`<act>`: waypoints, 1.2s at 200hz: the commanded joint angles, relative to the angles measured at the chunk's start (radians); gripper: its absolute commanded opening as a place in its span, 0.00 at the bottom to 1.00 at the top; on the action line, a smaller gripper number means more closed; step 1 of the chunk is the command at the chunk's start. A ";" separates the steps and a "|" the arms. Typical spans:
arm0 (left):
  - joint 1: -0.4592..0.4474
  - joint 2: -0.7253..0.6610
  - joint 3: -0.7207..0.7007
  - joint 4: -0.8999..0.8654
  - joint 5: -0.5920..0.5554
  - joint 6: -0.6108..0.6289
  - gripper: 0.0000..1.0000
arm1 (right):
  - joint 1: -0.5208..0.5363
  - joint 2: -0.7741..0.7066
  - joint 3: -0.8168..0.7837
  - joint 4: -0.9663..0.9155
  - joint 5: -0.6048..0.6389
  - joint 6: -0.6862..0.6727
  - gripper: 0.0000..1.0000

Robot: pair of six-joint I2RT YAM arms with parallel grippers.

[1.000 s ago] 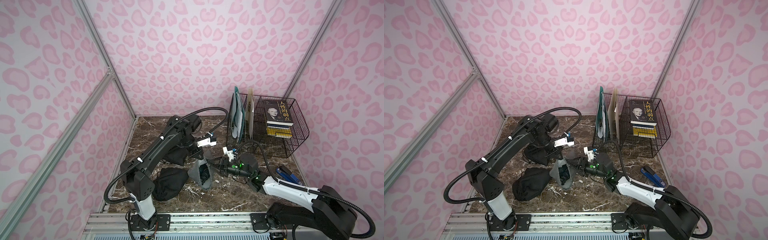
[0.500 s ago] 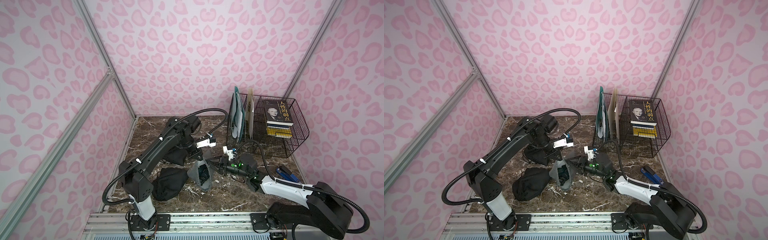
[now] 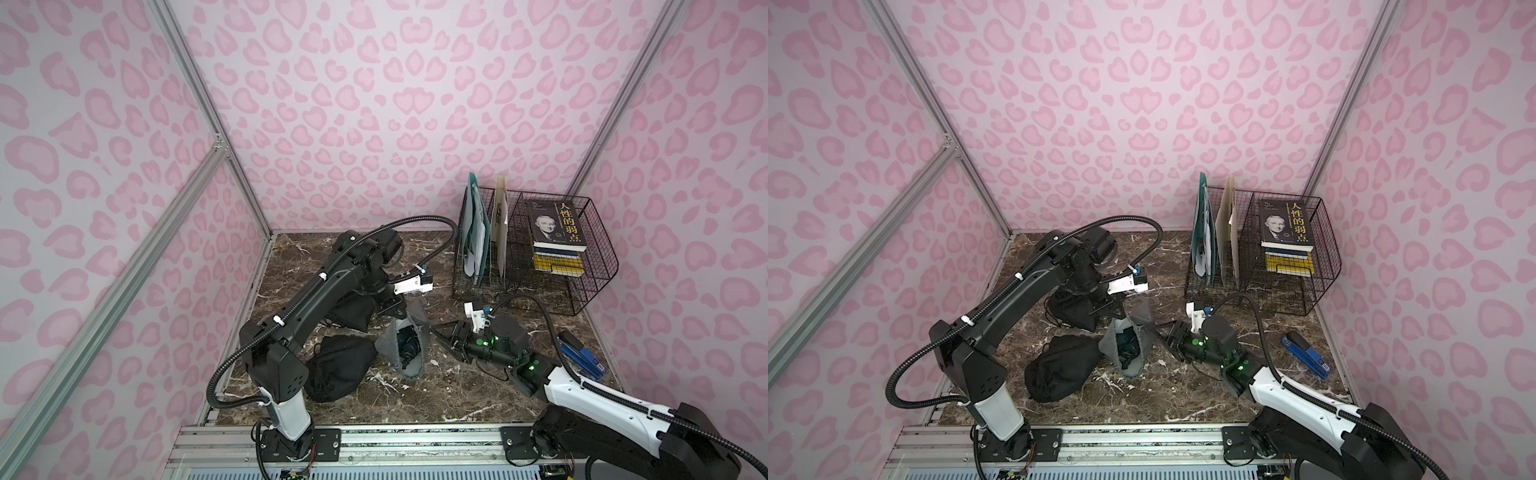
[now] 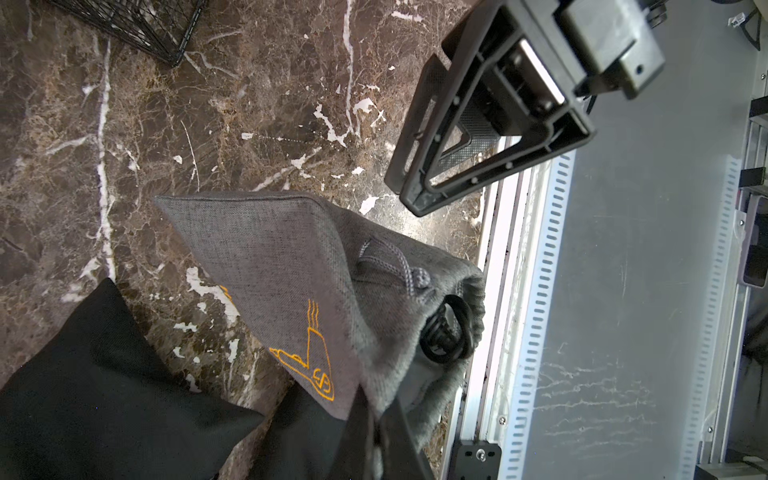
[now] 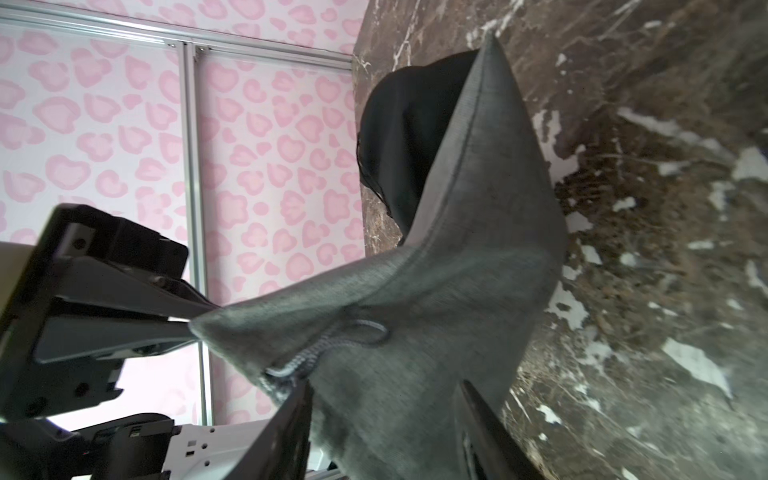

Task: Pack away hair dryers
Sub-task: Pull the drawstrings on both sides of the drawstring bag.

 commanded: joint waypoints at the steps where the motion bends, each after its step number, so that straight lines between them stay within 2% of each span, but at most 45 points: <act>1: 0.001 0.010 0.015 -0.010 0.012 0.009 0.01 | -0.001 -0.009 -0.024 0.087 -0.011 0.027 0.56; 58: 0.001 0.020 0.022 -0.018 0.011 0.003 0.01 | 0.004 -0.007 -0.016 0.193 -0.022 0.060 0.58; 240: 0.001 0.031 0.022 -0.007 0.024 0.008 0.01 | 0.052 0.186 0.054 0.372 -0.086 0.127 0.58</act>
